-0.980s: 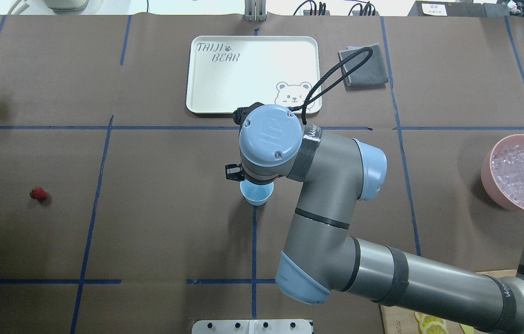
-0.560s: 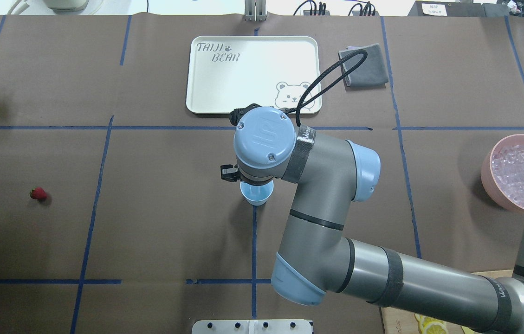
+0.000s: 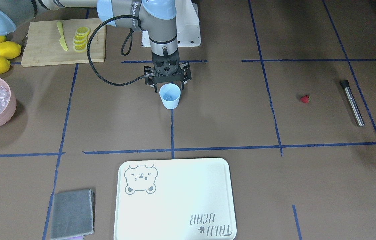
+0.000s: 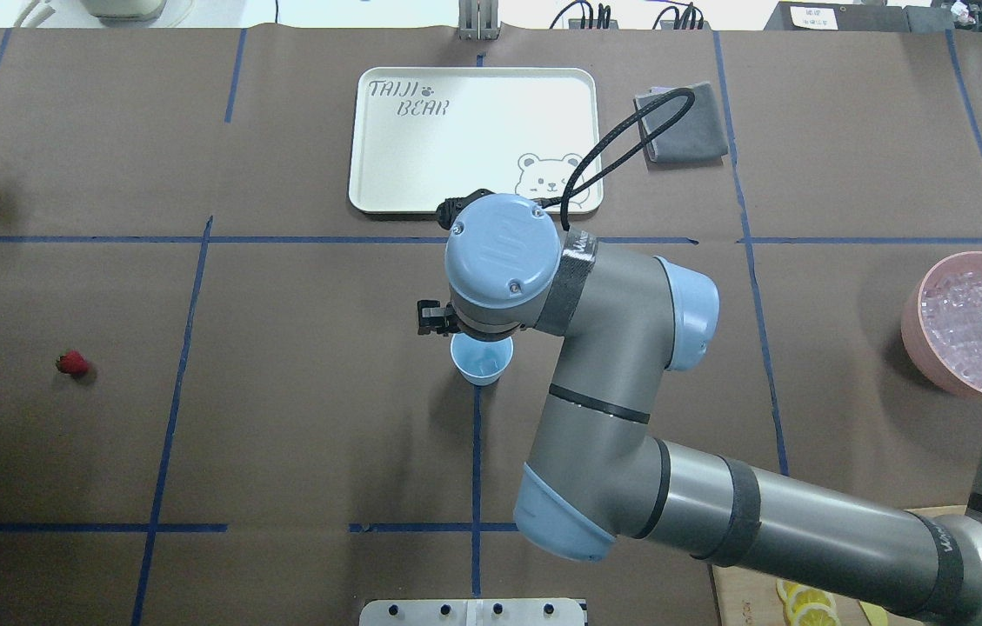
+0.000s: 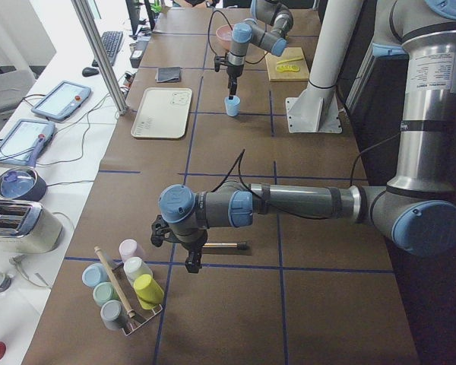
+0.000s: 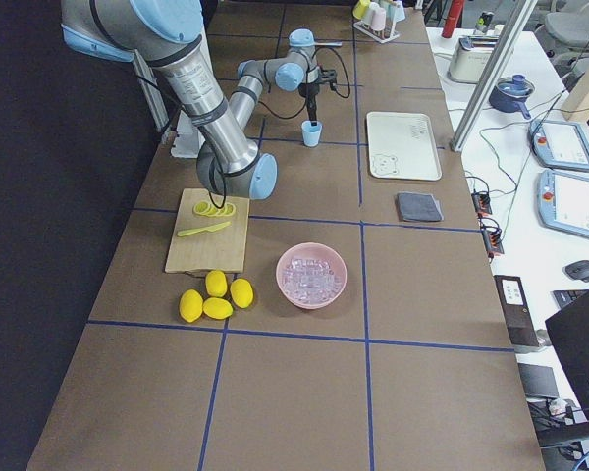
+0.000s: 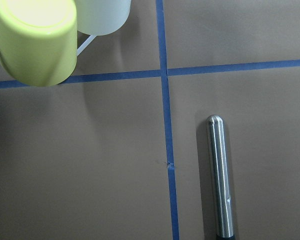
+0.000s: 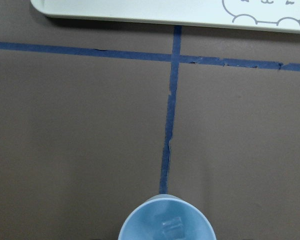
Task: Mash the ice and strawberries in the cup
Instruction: 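Open the right gripper to drop the ice cube into the cup, then move the right gripper back to the pink bowl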
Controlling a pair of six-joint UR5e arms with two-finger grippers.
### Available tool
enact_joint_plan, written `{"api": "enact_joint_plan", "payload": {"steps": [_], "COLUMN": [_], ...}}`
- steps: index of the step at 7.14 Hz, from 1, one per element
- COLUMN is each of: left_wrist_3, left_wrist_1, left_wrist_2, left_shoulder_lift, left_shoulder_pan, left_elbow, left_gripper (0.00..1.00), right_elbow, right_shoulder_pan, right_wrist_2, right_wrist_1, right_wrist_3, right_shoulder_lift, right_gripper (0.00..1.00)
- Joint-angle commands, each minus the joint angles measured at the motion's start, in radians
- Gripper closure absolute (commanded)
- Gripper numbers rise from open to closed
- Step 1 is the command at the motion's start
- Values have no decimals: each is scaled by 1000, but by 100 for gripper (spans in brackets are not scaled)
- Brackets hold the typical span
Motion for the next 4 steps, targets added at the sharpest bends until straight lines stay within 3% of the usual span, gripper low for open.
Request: {"api": "enact_joint_plan", "payload": {"steps": [1,4], "left_wrist_3": [0,0], "left_wrist_1": [2,2], "left_wrist_2": [0,0], "left_shoulder_lift": [0,0], "left_shoulder_pan": [0,2], "left_elbow": [1,1], "left_gripper": [0,0], "right_elbow": [36,199], "right_shoulder_pan": [121,403], "right_wrist_2": [112,322], "right_wrist_1": [5,11], "right_wrist_3": [-50,-427], "right_shoulder_lift": [-103,-400], "right_gripper": [2,2]}}
